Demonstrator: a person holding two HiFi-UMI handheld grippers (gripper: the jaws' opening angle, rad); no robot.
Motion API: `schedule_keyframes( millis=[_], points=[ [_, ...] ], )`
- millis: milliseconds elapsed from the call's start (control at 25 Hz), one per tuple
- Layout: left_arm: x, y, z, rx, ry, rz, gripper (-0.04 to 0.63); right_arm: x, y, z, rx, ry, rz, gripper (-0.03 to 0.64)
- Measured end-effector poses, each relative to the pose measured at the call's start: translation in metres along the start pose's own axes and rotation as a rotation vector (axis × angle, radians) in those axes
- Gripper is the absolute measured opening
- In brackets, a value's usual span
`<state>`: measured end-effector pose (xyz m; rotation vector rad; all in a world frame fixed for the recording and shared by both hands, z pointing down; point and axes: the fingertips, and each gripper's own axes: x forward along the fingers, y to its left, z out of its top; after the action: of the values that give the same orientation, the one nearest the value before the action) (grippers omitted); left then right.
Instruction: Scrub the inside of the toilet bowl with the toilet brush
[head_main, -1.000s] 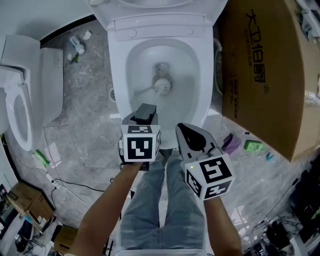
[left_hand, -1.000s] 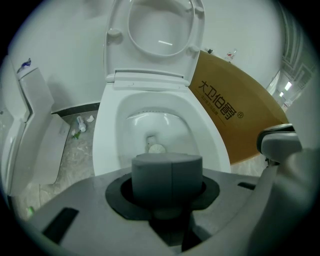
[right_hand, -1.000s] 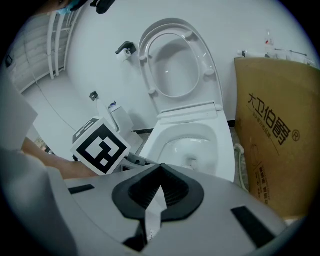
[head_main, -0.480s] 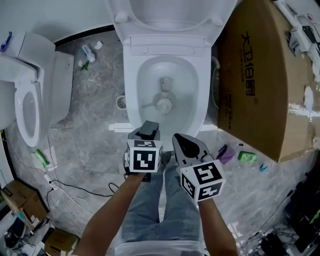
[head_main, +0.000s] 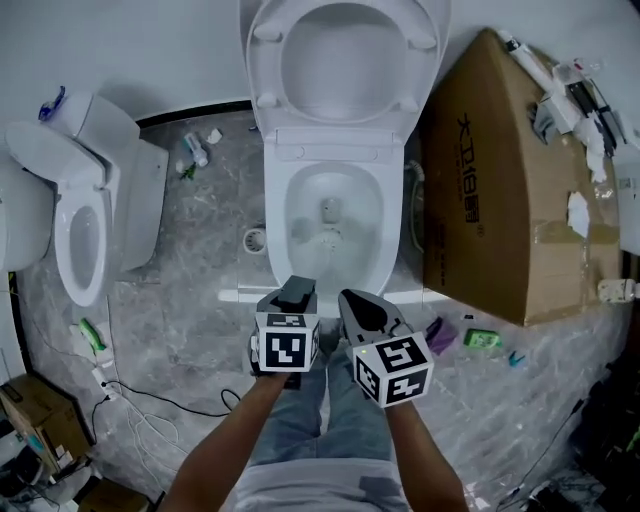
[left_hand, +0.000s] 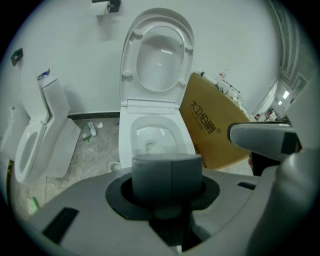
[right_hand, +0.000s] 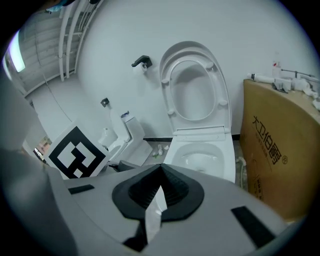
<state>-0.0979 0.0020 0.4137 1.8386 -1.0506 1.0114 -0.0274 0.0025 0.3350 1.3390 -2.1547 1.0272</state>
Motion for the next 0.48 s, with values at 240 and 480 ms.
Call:
schedule_keyframes(
  millis=[240,480],
  points=[
    [-0.055,-0.012,0.023,0.005,-0.081,0.0,0.153,-0.032,0.021,0.035,-0.017,-0.057,-0.005,0.0],
    [-0.11,-0.027,0.053,0.003,-0.174,-0.005,0.153,-0.065,0.044,0.078,-0.087,-0.116,0.013,-0.002]
  ],
)
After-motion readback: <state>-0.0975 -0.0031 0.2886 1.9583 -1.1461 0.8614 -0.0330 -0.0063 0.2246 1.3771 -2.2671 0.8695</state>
